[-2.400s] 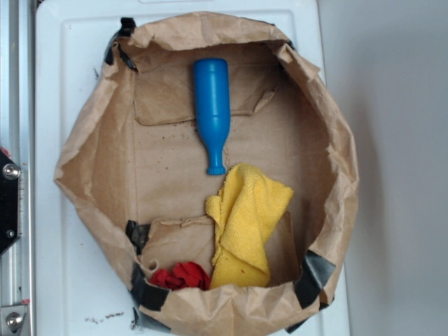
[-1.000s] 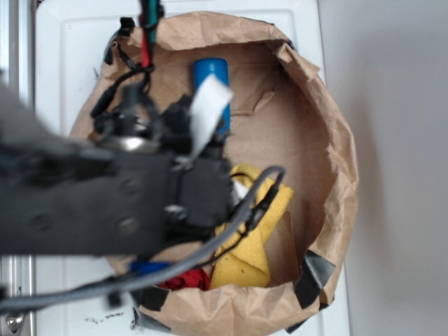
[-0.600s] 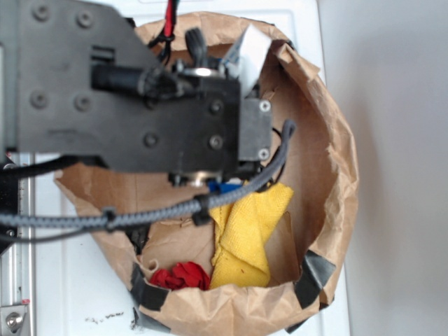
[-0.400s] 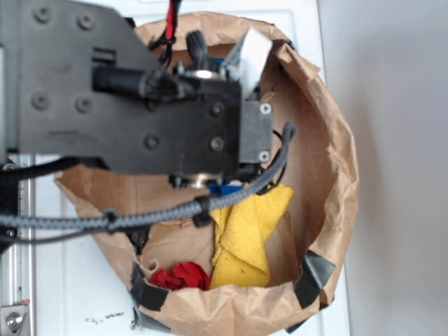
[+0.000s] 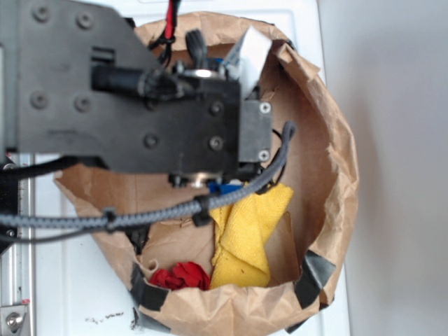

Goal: Grab the blue bottle.

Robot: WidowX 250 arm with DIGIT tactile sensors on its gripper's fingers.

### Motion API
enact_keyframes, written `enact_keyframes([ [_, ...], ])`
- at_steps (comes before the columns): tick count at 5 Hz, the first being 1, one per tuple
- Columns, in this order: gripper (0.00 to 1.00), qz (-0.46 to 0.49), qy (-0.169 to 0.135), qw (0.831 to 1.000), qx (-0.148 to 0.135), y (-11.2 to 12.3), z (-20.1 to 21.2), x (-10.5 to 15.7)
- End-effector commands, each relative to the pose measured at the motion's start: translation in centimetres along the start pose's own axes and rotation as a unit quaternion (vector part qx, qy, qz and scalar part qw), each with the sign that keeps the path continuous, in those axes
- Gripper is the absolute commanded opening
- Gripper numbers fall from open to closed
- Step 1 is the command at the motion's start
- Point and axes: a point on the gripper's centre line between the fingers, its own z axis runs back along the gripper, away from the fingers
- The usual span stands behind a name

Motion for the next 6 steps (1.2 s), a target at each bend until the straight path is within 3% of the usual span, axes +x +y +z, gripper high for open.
enact_keyframes([
  [1, 1.0, 0.018, -0.051, 0.998, -0.028, -1.0, -4.5, 2.2],
  [2, 1.0, 0.013, -0.051, 0.998, -0.03, -1.2, -5.6, 2.5],
  [3, 1.0, 0.024, -0.04, 0.998, -0.044, -0.4, -5.1, 3.3],
  [4, 1.0, 0.029, -0.018, 0.999, -0.039, -0.4, -5.8, 4.0],
  [5, 1.0, 0.042, -0.014, 0.999, -0.029, 0.1, -5.1, 4.3],
  [6, 1.0, 0.093, -0.007, 0.996, 0.001, 0.9, -4.9, 4.9],
])
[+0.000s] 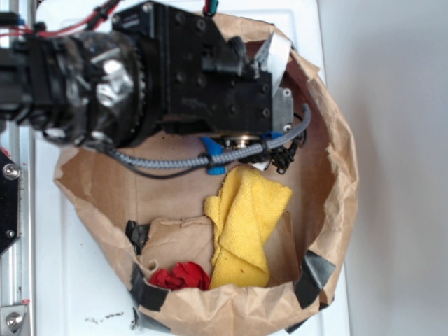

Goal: Grab the blue bottle.

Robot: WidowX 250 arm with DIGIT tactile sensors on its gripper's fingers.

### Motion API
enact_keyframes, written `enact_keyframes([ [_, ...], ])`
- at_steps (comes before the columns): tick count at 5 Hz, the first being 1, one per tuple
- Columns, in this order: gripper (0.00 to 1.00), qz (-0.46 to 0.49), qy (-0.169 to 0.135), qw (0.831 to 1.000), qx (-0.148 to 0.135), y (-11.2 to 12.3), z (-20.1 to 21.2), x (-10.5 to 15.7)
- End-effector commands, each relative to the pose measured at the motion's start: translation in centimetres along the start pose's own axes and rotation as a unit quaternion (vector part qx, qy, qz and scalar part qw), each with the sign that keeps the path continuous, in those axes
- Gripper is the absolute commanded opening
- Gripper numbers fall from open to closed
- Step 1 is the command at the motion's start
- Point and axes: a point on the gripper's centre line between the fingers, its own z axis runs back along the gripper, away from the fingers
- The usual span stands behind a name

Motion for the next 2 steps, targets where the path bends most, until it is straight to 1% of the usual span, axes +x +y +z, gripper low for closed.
enact_keyframes([
  [1, 1.0, 0.095, -0.004, 0.995, 0.011, 2.4, 1.5, 3.6],
  [2, 1.0, 0.1, 0.0, 0.995, 0.016, 2.2, -0.3, 3.0],
])
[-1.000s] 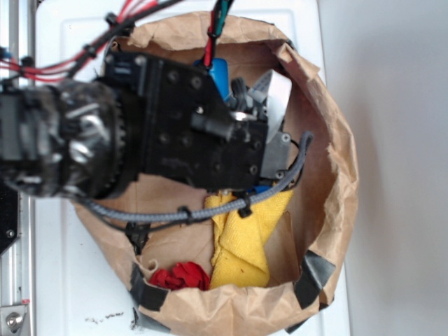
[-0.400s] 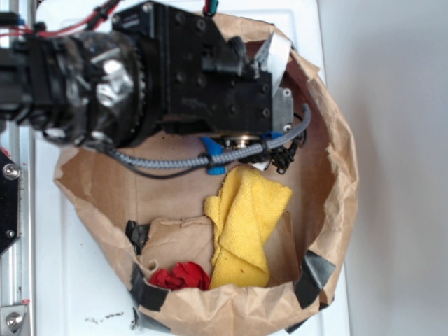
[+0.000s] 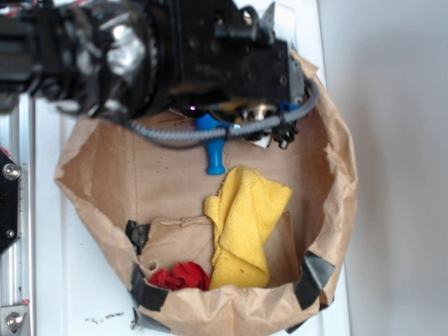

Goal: Grab the blue bottle.

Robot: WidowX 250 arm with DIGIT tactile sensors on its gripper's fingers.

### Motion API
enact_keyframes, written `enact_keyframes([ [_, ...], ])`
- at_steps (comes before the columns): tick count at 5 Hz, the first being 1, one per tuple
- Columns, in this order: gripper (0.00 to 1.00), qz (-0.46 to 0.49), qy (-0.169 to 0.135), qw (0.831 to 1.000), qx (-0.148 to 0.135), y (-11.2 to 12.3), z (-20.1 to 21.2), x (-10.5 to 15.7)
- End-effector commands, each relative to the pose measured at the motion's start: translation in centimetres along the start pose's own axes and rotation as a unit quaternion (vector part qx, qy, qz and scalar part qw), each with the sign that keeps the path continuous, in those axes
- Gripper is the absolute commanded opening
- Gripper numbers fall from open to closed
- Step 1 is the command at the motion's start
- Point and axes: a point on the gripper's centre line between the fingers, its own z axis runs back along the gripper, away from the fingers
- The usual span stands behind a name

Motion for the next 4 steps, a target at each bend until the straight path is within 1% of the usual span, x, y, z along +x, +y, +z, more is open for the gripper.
enact_keyframes([
  [1, 1.0, 0.015, -0.028, 0.999, -0.01, 0.5, -1.3, 0.7],
  [2, 1.0, -0.011, -0.057, 0.998, 0.015, 0.2, -2.0, -0.3],
  [3, 1.0, -0.013, -0.065, 0.998, 0.021, 0.2, -2.3, -0.7],
  [4, 0.0, -0.058, -0.082, 0.995, -0.01, 1.1, -1.3, -1.3],
])
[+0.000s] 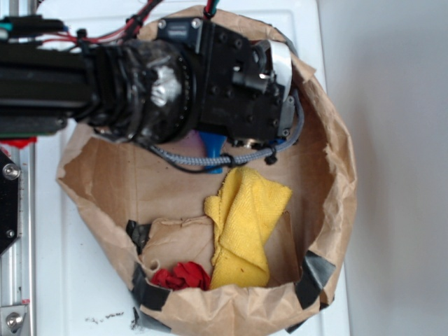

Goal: Grab the blue bottle.

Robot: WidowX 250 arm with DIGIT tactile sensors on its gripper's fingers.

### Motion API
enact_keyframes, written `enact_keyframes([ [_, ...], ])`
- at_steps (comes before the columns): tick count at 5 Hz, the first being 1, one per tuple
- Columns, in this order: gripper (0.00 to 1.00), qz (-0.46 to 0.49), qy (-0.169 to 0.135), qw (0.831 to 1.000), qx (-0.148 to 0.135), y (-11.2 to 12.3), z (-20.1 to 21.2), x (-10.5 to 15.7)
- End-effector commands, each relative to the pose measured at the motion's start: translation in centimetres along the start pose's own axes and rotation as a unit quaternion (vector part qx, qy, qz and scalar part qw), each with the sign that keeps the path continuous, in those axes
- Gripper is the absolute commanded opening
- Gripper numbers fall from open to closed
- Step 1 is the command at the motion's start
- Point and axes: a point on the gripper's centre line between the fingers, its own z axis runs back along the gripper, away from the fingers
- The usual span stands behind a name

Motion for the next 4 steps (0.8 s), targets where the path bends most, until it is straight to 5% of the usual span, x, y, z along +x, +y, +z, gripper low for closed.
enact_keyframes([
  [1, 0.0, -0.107, -0.012, 0.99, -0.091, 2.9, 4.4, 0.3],
  [2, 0.0, -0.183, -0.007, 0.974, -0.136, 2.9, 8.6, -2.4],
  [3, 0.0, -0.205, -0.052, 0.966, -0.148, 3.6, 13.7, -5.4],
  [4, 0.0, -0.224, -0.055, 0.965, -0.126, 2.6, 15.9, -6.3],
])
